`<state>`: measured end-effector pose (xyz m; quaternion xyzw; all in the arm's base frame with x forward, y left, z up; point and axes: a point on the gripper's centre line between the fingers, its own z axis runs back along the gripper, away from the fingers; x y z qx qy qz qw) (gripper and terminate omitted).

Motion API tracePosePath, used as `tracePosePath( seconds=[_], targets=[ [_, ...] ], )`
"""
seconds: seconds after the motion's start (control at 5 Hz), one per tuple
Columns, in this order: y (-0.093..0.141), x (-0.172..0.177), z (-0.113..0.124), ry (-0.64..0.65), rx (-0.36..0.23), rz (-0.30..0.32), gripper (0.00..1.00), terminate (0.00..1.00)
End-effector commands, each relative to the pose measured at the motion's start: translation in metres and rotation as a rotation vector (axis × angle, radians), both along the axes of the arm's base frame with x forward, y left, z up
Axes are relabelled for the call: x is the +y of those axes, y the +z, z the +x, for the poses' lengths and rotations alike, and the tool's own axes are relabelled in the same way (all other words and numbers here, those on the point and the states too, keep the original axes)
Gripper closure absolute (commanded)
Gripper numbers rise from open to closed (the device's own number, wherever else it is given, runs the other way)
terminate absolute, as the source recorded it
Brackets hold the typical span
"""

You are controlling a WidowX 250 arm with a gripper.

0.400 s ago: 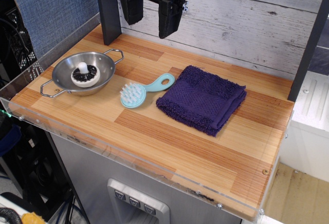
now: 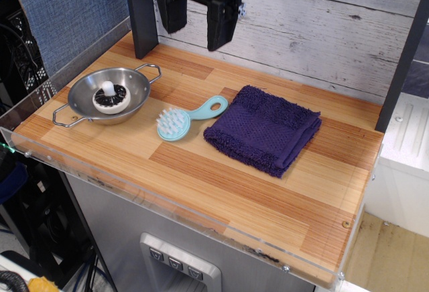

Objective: Put the brush to the right of the napkin.

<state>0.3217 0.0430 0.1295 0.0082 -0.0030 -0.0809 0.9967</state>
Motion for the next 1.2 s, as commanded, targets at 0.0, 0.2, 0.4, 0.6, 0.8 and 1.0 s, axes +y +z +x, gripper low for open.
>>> tracePosePath(
  seconds=[0.0,0.2,0.4,0.6,0.8,1.0],
  targets=[
    [-0.006,0.032,0.003,0.069,0.008,-0.042,0.00,0.00],
    [-0.019,0.050,0.000,0.095,0.035,0.014,0.00,0.00],
    [-0.042,0.062,-0.008,0.076,0.052,0.015,0.00,0.00],
    [-0.072,0.051,-0.015,-0.013,0.081,0.089,0.00,0.00],
    [-0.090,0.045,-0.023,-0.039,0.119,0.112,0.00,0.00],
    [-0.088,0.040,-0.022,-0.044,0.103,0.113,0.00,0.00]
  ],
)
